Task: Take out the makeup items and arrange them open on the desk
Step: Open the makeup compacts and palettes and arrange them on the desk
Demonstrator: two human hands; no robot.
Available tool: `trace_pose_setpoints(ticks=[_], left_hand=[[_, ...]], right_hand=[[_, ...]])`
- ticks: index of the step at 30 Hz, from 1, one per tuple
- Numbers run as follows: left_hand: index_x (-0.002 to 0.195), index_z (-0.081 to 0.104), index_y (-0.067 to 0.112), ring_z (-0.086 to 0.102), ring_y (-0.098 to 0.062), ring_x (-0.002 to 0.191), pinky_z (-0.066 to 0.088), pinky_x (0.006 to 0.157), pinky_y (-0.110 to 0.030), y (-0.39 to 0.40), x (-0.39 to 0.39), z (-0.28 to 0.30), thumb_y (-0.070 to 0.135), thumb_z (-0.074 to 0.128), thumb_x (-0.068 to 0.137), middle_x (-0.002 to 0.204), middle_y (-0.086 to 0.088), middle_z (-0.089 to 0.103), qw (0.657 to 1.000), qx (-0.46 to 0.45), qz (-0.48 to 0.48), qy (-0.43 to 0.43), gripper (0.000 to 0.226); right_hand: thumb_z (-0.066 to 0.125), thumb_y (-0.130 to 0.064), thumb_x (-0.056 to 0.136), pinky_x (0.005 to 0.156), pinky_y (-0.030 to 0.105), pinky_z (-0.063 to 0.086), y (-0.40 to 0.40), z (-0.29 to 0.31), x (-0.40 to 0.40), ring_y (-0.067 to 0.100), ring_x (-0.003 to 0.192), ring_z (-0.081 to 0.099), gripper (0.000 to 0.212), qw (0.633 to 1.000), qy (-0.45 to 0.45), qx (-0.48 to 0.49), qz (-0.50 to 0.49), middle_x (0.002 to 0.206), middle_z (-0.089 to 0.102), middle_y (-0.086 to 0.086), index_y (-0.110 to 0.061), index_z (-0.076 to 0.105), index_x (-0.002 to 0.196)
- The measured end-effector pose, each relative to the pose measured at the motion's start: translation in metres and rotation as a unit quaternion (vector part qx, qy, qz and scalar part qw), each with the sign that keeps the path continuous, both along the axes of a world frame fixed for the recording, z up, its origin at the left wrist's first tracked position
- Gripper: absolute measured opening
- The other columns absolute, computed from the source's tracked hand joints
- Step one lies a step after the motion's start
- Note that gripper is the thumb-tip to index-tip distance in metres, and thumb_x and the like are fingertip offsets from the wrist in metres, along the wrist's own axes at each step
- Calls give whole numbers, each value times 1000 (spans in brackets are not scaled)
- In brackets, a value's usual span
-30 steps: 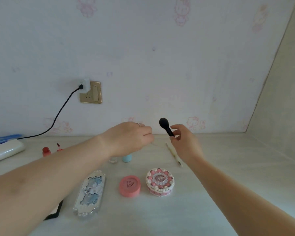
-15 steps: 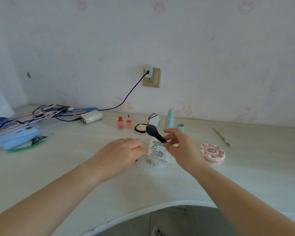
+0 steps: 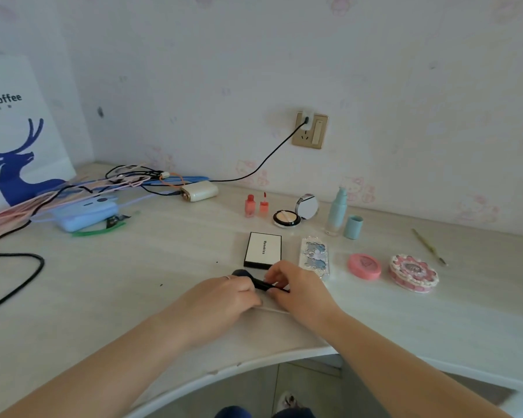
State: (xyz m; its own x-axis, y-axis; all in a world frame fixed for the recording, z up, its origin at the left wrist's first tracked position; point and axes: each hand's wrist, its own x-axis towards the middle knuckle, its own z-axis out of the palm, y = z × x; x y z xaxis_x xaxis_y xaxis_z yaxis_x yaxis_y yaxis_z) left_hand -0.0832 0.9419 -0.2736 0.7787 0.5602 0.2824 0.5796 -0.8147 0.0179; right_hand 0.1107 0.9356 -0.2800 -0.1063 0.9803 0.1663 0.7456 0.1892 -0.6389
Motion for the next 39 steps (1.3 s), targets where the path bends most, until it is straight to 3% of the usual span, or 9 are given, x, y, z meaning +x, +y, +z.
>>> trace_pose_setpoints(ticks=[6,9,11,13,18,26,32,35,39], left_hand=[[93,70,25,62,-20,70,51,50,-24,3,1,-7,8,71,68,83,3,64,1000,25,-6,-10,30],[107,68,23,62,-21,86,52,67,-28,5,-2,-10,12,59,82,101,2,64,999,-13,20,-29,29],[117,62,26,57,-18,101,46,81,-27,10,-10,-12,24,51,90,115,6,59,998,-36,39,-40,29],[117,60,30,53,-13,106,41,85,-23,13,-18,-13,30,48,93,118,12,55,997,-48,54,-41,28],[115,61,33,51,-8,106,39,84,-19,15,-23,-13,30,44,96,113,15,56,995,-59,74,-42,26],[116,62,30,52,-11,107,35,82,-18,13,-19,-11,29,45,96,116,11,57,995,-54,74,-42,27],[129,52,30,51,-7,110,40,89,-20,10,-18,-5,33,49,93,118,14,55,993,-61,80,-65,36],[122,57,30,54,-4,101,44,83,-19,10,-10,6,34,54,91,107,17,58,989,-67,75,-110,32],[110,65,28,54,4,90,38,74,-8,16,20,28,29,59,88,95,20,56,982,-78,59,-160,22]], right_hand=[[61,-12,84,75,5,39,3,0,-4,4,91,58,23,1000,-23,3,19,101,66,-8,-22,61,105],[64,-18,84,72,3,36,3,-2,1,2,92,55,28,999,-44,2,24,103,62,-12,-24,60,111],[66,-25,83,79,9,38,1,-3,9,2,95,53,32,998,-68,0,15,104,60,-13,-27,60,115],[67,-30,82,83,15,42,-2,-5,19,4,95,54,32,997,-82,-1,3,103,60,-11,-30,61,114],[66,-31,83,78,15,42,-2,-6,24,4,88,56,19,997,-77,5,-19,98,62,-9,-30,65,102],[64,-29,85,80,16,42,4,-8,12,7,91,56,21,996,-83,17,-9,102,61,-5,-26,66,105],[65,-35,83,70,5,36,2,-7,18,1,89,53,24,999,-41,30,-18,95,56,-15,-32,61,107],[65,-34,84,74,8,37,-2,0,26,-4,89,52,23,998,-6,48,-35,98,58,-15,-33,61,107],[67,-34,83,74,6,40,-10,17,50,-6,90,54,20,996,20,69,-56,97,60,-18,-34,62,103]])
